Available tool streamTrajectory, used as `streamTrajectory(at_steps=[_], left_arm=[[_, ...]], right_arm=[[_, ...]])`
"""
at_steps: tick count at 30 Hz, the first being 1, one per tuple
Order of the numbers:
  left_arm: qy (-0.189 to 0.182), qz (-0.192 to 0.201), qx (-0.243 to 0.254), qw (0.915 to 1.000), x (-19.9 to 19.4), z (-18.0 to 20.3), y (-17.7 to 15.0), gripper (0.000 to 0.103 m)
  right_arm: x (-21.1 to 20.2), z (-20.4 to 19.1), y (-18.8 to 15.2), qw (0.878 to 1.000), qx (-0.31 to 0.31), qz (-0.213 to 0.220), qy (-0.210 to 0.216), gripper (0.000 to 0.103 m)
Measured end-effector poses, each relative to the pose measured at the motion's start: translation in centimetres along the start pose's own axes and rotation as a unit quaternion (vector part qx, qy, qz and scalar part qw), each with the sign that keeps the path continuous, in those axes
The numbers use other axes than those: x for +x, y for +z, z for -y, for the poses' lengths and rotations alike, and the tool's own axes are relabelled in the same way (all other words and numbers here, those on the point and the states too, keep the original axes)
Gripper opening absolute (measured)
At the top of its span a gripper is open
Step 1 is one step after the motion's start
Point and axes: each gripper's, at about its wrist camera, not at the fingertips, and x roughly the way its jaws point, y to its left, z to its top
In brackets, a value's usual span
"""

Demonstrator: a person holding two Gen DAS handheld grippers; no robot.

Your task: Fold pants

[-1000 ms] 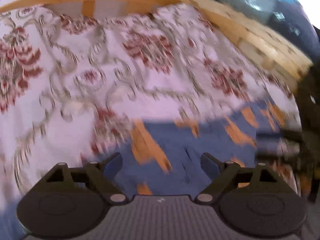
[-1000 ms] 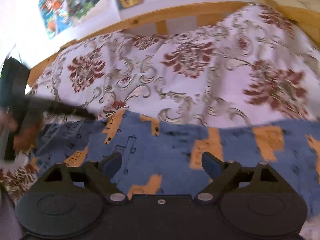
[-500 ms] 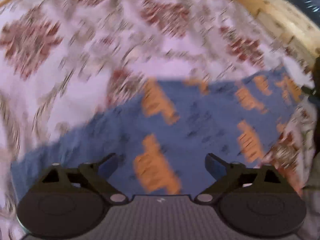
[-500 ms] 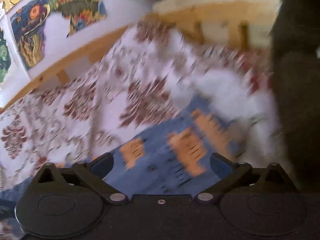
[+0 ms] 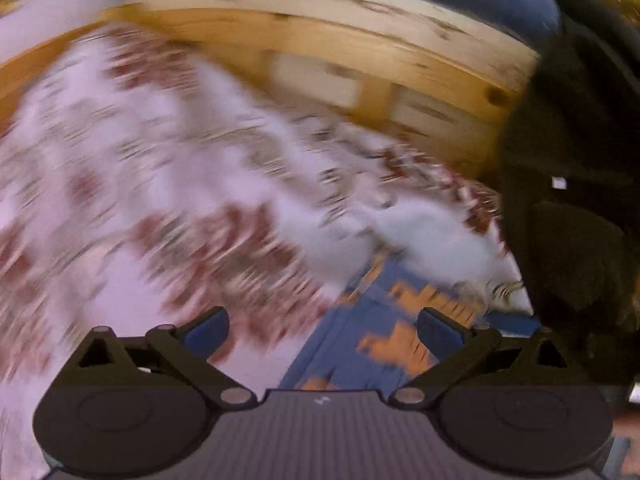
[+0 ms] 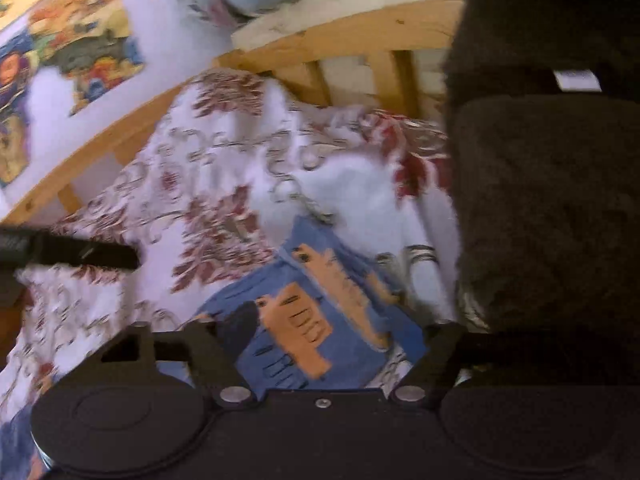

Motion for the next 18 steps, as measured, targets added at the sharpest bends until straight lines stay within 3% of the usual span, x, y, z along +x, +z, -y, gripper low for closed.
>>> streamTrajectory(at_steps=[4, 6, 11, 18], left_arm=[[-0.028, -0.030, 0.059, 0.9974, 4.6, 1.5, 2.1, 0.102], [-0.030, -0.045, 0.079, 0.9954, 6.3, 1.8, 2.2, 0.102], [-0.037, -0.073, 0.081, 0.9933, 9.6, 1.8, 1.8, 0.102], [-0.033, -0.080, 0.092, 0.9920, 11.4, 2.1, 1.5, 0.103]], right_arm=[[0.9, 1.4, 0.3, 0.999, 0.042, 0.007, -0.020, 0.051], [1.0, 1.9, 0.4, 0.998, 0.054, 0.011, -0.020, 0.048], [1.8, 2.1, 0.4, 0.998, 0.058, -0.003, -0.012, 0.049], [1.9, 2.0, 0.3, 0.998, 0.062, -0.006, -0.001, 0.058]])
